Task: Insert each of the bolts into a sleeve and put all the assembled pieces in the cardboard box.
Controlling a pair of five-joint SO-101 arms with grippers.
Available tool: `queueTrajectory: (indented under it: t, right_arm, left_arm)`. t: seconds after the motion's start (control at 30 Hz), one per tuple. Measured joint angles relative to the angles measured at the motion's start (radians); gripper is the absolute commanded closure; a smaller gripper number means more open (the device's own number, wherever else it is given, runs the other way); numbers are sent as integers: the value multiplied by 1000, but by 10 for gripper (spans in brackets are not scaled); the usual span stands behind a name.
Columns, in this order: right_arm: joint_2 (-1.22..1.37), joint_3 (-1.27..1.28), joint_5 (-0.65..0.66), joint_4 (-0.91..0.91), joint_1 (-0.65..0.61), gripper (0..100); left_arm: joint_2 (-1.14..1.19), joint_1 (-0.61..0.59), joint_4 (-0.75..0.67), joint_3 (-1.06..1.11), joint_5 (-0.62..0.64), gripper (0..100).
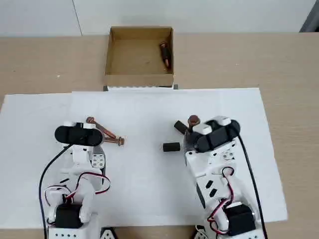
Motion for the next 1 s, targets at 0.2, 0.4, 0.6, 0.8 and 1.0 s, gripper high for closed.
queueTrajectory:
  t: [0.2, 0.4, 0.6, 0.8, 1.0]
  right_arm:
    - [281, -190, -40, -26, -2, 996]
    - [669, -433, -43, -138, 0, 996]
    - [1085, -692, -43, -269, -3, 996]
    - [1508, -1013, -43, -315, -12, 995]
    - [1867, -1358, 46, -318, -37, 995]
  left_arm:
    - [2, 0, -2, 40, -2, 994]
    - [2, 0, -2, 43, -2, 994]
    - [2, 0, -2, 43, -2, 994]
    - [2, 0, -2, 43, -2, 994]
    - [2, 0, -2, 43, -2, 994]
